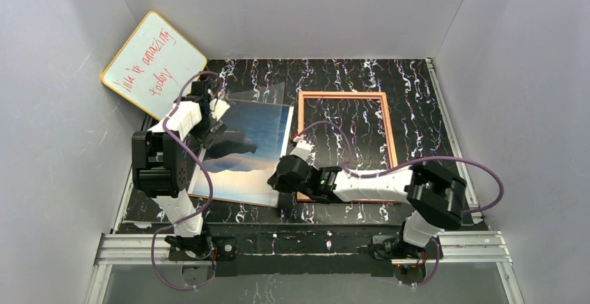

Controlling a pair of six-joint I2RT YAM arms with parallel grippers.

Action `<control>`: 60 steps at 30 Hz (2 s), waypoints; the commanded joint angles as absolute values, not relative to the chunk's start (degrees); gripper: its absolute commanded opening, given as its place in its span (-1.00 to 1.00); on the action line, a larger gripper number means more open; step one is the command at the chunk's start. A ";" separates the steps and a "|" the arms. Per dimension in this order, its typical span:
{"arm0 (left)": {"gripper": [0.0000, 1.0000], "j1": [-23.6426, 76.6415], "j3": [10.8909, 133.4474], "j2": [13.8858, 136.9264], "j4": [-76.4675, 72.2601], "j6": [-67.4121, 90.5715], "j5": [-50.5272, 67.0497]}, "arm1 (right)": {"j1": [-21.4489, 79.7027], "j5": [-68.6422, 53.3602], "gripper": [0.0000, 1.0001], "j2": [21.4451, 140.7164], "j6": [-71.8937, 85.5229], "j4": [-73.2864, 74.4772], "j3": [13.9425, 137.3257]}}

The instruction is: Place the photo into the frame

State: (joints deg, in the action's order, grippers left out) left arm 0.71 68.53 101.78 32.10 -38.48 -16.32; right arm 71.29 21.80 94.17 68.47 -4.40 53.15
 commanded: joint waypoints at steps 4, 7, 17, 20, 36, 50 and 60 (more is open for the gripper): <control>0.97 0.95 83.76 100.16 44.68 -35.46 -10.38 | 67.39 25.09 -0.97 77.00 60.82 7.48 51.47; 0.96 3.48 84.88 99.80 46.85 -34.60 -9.94 | 61.75 22.95 -0.97 68.63 60.97 12.20 46.48; 0.96 19.50 77.04 100.11 43.98 -28.94 -14.28 | 52.24 20.54 -0.97 54.06 60.63 32.37 39.29; 0.96 24.52 76.48 101.15 43.26 -27.07 -15.71 | 51.27 22.42 -0.84 54.12 62.99 36.18 38.36; 0.96 30.02 76.79 102.89 41.70 -27.63 -19.97 | 22.67 -4.63 0.97 67.96 40.47 30.70 46.98; 0.96 21.42 78.14 104.63 40.67 -29.26 -17.48 | 13.25 -26.59 0.89 96.12 28.50 18.06 59.25; 0.95 21.87 77.50 109.79 37.06 -24.04 -14.15 | 11.48 -34.87 0.71 103.46 28.32 11.44 58.08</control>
State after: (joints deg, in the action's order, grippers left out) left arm 21.37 78.04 108.71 37.43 -26.37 -16.36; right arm 12.01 -29.61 101.19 29.56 16.36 57.80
